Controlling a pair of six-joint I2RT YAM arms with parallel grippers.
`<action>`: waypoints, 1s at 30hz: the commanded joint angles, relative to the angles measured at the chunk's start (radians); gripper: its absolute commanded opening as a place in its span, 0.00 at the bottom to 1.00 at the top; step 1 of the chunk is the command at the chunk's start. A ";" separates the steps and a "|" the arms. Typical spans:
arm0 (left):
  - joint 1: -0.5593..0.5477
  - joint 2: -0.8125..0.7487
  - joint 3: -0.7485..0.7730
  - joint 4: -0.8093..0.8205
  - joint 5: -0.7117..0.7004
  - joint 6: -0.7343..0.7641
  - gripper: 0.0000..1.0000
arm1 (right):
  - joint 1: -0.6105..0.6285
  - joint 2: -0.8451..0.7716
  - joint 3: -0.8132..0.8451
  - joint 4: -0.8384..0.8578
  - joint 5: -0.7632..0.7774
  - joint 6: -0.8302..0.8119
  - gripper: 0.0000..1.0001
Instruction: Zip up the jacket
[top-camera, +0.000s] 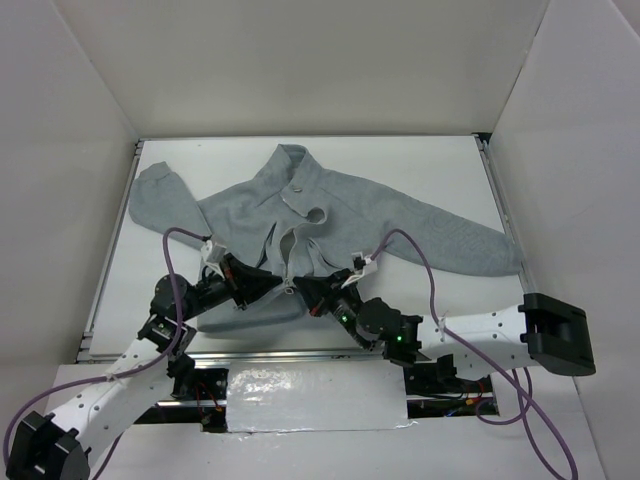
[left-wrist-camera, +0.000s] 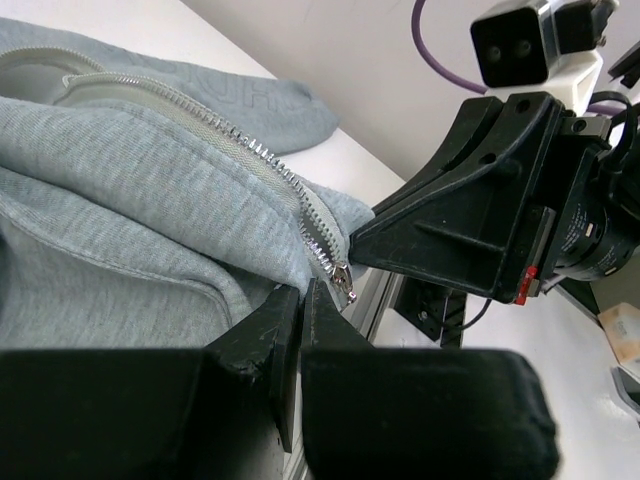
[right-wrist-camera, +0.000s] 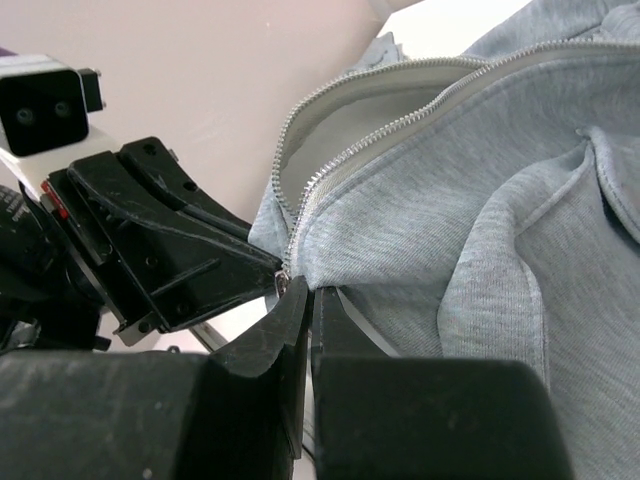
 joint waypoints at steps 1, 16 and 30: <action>-0.009 0.016 0.027 0.117 0.096 -0.002 0.00 | -0.007 -0.021 0.071 0.014 -0.044 -0.002 0.00; -0.009 0.026 -0.065 0.141 0.103 -0.093 0.00 | -0.075 -0.058 0.126 -0.380 -0.152 0.133 0.14; -0.009 0.201 -0.141 0.272 0.032 -0.174 0.00 | -0.101 -0.101 0.103 -0.486 -0.313 0.064 0.70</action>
